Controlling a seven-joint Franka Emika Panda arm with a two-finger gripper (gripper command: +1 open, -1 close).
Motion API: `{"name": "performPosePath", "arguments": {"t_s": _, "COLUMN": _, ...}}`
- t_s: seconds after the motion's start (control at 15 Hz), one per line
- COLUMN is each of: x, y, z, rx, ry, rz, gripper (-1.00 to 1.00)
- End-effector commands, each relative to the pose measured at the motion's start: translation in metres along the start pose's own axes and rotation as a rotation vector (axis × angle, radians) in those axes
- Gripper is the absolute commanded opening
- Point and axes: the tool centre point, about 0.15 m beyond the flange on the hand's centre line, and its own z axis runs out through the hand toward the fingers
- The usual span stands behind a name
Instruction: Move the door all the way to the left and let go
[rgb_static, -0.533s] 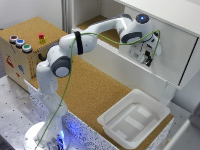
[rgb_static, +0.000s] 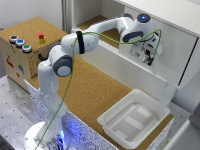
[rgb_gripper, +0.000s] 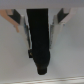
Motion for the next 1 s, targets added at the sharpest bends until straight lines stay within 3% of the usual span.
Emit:
{"name": "performPosePath", "arguments": {"t_s": 0.0, "x": 0.018, "y": -0.004, "z": 0.011, "rx": 0.049, "ry": -0.061, "rz": -0.033, "gripper": -1.0}}
{"name": "performPosePath", "arguments": {"t_s": 0.93, "x": 0.009, "y": -0.123, "z": 0.018, "rx": 0.127, "ry": -0.089, "rz": -0.182, "gripper": -1.0}}
